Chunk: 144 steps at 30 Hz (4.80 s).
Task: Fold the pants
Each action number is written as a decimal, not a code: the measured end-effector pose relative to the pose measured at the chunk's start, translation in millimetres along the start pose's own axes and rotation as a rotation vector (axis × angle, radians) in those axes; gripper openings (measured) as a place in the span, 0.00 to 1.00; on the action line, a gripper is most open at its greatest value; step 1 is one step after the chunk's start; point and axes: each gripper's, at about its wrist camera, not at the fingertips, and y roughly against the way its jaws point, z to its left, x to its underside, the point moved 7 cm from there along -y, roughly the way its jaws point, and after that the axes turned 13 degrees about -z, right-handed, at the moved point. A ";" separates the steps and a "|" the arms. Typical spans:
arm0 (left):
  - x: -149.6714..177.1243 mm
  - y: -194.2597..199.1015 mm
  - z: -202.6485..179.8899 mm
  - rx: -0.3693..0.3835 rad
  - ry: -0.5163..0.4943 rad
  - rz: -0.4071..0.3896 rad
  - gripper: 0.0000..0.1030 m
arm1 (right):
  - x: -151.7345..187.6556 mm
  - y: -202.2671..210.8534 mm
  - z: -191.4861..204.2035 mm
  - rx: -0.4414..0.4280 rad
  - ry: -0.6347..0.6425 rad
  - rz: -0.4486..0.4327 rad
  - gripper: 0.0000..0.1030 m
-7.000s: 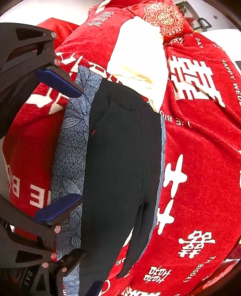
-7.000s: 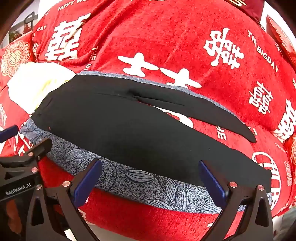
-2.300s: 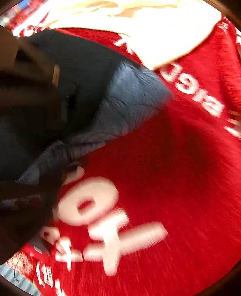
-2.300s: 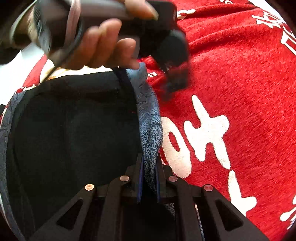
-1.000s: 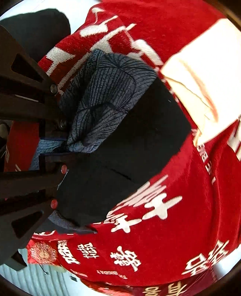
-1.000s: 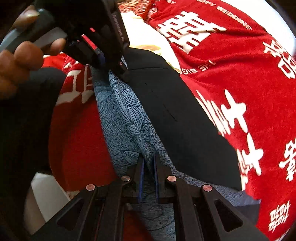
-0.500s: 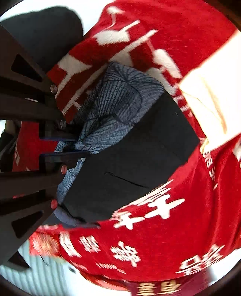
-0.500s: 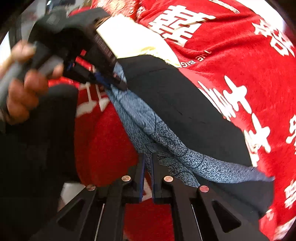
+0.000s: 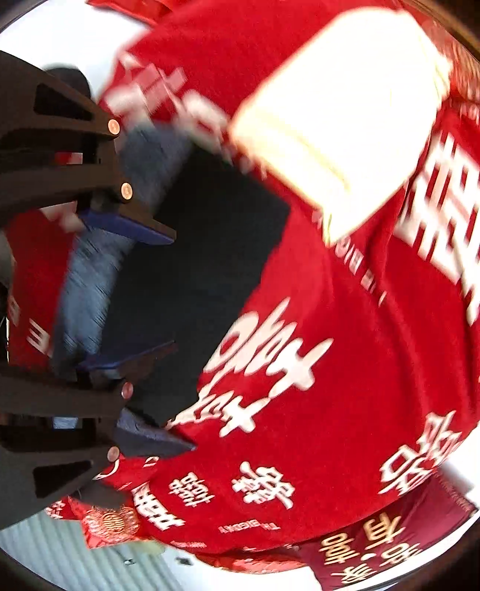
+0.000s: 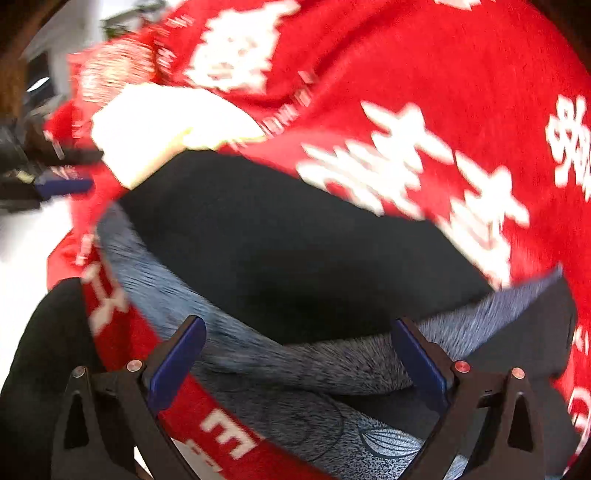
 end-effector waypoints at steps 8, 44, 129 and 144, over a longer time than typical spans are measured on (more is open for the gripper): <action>37.1 -45.5 20.5 -0.009 -0.048 0.102 0.36 | 24.0 -7.2 -4.5 0.016 0.022 0.049 0.99; 108.5 -84.1 -165.2 0.133 -0.433 0.271 0.85 | -1.7 6.9 -317.2 0.390 -0.746 0.105 0.99; 243.5 -124.4 -307.9 0.123 -0.647 0.531 0.83 | 254.4 258.0 -393.2 0.345 -1.281 -0.430 0.92; 368.5 -131.0 -465.8 0.293 -0.775 0.691 0.85 | 271.6 255.7 -414.8 0.305 -1.195 -0.350 0.58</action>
